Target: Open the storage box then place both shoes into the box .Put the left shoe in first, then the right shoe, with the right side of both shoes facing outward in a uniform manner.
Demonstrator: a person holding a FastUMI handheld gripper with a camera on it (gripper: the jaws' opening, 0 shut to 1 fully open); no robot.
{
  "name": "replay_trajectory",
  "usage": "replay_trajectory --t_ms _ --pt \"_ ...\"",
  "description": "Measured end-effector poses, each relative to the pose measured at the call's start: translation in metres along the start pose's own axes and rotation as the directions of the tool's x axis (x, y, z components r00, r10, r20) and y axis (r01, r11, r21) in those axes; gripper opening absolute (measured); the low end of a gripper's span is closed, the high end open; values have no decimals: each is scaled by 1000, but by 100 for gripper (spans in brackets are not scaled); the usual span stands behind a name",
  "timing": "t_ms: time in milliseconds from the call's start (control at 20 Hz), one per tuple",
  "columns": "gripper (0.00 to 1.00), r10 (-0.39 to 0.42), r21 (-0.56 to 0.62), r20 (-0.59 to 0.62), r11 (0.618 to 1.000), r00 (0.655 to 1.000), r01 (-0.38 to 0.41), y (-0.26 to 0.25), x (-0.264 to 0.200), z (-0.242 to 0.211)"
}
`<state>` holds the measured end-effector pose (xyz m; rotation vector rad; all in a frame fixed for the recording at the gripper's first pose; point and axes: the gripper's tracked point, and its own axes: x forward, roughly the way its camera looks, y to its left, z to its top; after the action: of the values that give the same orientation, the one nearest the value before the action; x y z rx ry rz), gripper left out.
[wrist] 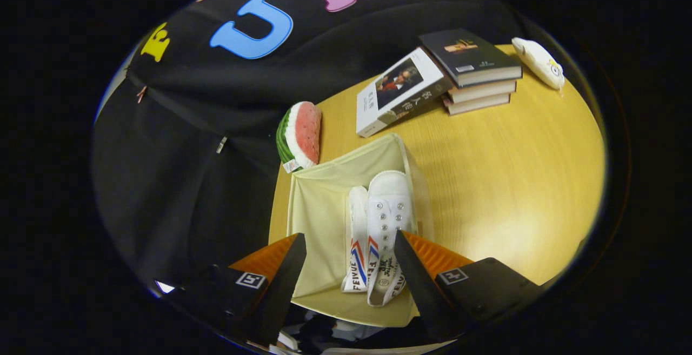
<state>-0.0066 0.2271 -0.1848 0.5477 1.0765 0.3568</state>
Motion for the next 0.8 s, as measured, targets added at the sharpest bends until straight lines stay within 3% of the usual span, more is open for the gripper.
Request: replay_trajectory --t_ms 200,450,600,800 --pt "99 -33 -81 227 995 973 53 -16 -50 52" --pt "99 -125 -94 420 979 899 180 -62 -108 90" --pt "99 -237 -47 486 954 841 296 -107 -134 100" --pt "99 -271 -41 585 932 765 361 -132 -178 123"
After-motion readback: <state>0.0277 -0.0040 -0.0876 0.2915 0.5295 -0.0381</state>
